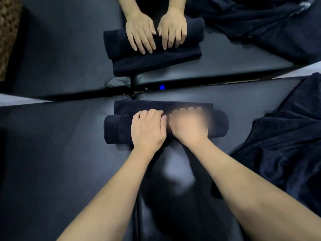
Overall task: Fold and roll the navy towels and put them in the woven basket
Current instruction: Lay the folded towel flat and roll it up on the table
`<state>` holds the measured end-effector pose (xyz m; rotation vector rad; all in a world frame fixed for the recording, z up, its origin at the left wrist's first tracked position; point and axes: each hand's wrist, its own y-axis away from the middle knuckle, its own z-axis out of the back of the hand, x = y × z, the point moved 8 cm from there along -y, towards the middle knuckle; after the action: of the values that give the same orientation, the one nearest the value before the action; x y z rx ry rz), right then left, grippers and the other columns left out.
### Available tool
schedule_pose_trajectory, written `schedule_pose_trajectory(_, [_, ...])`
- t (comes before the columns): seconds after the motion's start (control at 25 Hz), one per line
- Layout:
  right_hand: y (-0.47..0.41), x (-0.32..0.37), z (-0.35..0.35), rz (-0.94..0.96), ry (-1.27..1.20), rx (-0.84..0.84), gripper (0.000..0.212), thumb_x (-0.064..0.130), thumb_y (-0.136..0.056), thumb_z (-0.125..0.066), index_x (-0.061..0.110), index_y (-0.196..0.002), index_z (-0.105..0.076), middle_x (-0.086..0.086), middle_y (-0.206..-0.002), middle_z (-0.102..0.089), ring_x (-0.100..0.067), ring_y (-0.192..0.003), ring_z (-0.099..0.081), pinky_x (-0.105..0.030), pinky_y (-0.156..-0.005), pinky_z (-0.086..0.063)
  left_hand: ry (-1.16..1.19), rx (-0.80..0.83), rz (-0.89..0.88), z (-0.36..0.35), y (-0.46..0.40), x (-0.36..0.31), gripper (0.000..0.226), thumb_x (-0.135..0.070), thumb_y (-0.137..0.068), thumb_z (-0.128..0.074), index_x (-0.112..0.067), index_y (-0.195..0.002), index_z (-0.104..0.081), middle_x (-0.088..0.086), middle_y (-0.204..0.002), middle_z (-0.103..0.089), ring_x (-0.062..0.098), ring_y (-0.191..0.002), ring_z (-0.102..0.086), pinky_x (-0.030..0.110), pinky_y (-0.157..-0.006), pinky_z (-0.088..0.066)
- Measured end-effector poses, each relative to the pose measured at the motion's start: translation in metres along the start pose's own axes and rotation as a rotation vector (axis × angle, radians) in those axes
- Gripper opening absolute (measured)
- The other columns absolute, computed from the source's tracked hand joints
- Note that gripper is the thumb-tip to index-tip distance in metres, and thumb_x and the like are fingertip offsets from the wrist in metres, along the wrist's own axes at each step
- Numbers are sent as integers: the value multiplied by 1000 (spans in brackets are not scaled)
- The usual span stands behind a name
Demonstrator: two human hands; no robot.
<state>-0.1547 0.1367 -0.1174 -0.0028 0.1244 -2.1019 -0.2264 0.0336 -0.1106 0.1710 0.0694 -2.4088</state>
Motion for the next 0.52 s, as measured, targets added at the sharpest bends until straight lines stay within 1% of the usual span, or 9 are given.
schedule_pose_trajectory(0.04, [-5,-1,0,2,-12,27,51,36,-102,-26,13,-81,-65,-7,-72,-66,-33,-65,-54,-44,-74,-35,-7,-59,-11,-2,13,0,41,-39,-102,-36,-20,-116,-69,-3,-118,-69,25,-109,-63,42,-101,-39])
schedule_pose_trajectory(0.08, [-10,0,0,5,-24,66,53,36,-102,-23,13,-79,-65,-8,-72,-67,-33,-65,-55,-44,-74,-36,-37,-91,-19,-5,21,2,45,-40,-101,-39,-17,-128,-66,-1,-127,-66,27,-118,-60,46,-108,-36])
schedule_pose_trajectory(0.12, [-15,0,-2,8,-37,102,55,37,-101,-20,14,-80,-65,-7,-73,-68,-33,-67,-56,-43,-75,-36,-60,-103,-31,-8,21,3,47,-41,-101,-40,-16,-132,-64,0,-130,-65,28,-121,-59,48,-109,-35])
schedule_pose_trajectory(0.2, [-20,-3,-1,-24,-71,113,57,39,-101,-17,15,-83,-65,-5,-78,-69,-31,-71,-56,-43,-76,-33,-68,-92,-39,-6,4,5,43,-40,-101,-37,-18,-122,-68,-1,-115,-70,27,-104,-63,45,-99,-41])
schedule_pose_trajectory(0.28, [-13,-8,6,-96,-108,42,51,40,-102,-25,16,-91,-68,-4,-88,-69,-29,-79,-57,-40,-79,-31,-120,-56,-50,-1,-18,5,43,-38,-103,-30,-20,-100,-69,-1,-92,-70,27,-81,-61,43,-82,-42])
schedule_pose_trajectory(0.32, [-4,-8,9,-130,-131,-1,46,40,-102,-31,16,-101,-70,-4,-98,-69,-30,-87,-58,-40,-83,-33,-145,-9,-57,0,-29,4,47,-38,-103,-25,-21,-91,-67,0,-86,-69,28,-76,-60,42,-77,-40])
schedule_pose_trajectory(0.44, [22,6,7,-167,-149,-63,46,40,-101,-39,15,-131,-64,-6,-128,-64,-34,-121,-56,-45,-106,-34,-168,127,-74,-1,-53,4,54,-37,-102,-16,-22,-81,-63,2,-84,-71,30,-78,-63,43,-76,-38])
schedule_pose_trajectory(0.48, [18,6,7,-169,-140,-67,47,41,-102,-38,15,-132,-62,-6,-129,-64,-36,-123,-56,-46,-107,-33,-162,160,-73,-1,-59,3,55,-37,-104,-16,-22,-81,-64,3,-86,-72,30,-80,-64,42,-78,-38])
schedule_pose_trajectory(0.52, [9,5,9,-163,-129,-67,46,41,-102,-37,15,-129,-64,-6,-123,-67,-36,-116,-58,-46,-103,-35,-157,183,-67,-1,-64,4,55,-37,-105,-16,-21,-83,-65,3,-88,-73,30,-82,-65,42,-78,-37])
